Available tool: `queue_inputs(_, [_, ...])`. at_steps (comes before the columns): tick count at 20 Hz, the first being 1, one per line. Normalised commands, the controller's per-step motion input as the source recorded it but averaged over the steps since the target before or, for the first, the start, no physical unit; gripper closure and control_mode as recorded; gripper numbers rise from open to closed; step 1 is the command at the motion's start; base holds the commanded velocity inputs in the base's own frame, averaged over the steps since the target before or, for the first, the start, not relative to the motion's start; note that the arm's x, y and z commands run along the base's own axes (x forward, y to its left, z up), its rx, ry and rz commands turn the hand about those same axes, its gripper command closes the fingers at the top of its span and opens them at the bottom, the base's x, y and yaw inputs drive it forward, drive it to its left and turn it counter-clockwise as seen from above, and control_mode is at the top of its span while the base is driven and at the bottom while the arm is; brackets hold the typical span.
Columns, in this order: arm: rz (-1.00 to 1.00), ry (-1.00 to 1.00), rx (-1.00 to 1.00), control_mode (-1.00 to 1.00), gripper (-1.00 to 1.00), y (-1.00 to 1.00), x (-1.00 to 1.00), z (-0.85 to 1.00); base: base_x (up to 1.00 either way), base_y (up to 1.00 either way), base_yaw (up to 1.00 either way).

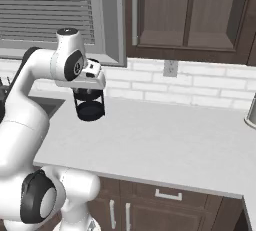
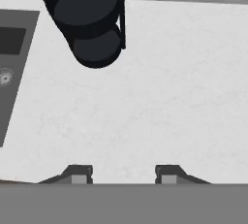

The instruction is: Take a straw from the drawer in front and place it inside the glass cup on the dining counter.

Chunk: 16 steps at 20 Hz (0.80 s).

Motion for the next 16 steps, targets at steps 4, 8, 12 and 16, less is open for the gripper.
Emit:
queue_inputs(4, [0.00, 0.00, 0.00, 1.00, -1.00, 0.00, 0.00, 0.00, 0.00, 0.00, 0.00])
queue_inputs(8, [0.00, 0.00, 0.00, 1.00, -1.00, 0.00, 0.00, 0.00, 0.00, 0.00, 0.00])
queue_inputs(12, [0.00, 0.00, 0.00, 1.00, -1.00, 0.00, 0.00, 0.00, -0.15, 0.00, 0.00])
queue_inputs(16, [0.00, 0.00, 0.00, 1.00, -1.00, 0.00, 0.00, 0.00, -0.88, -0.01, 0.00])
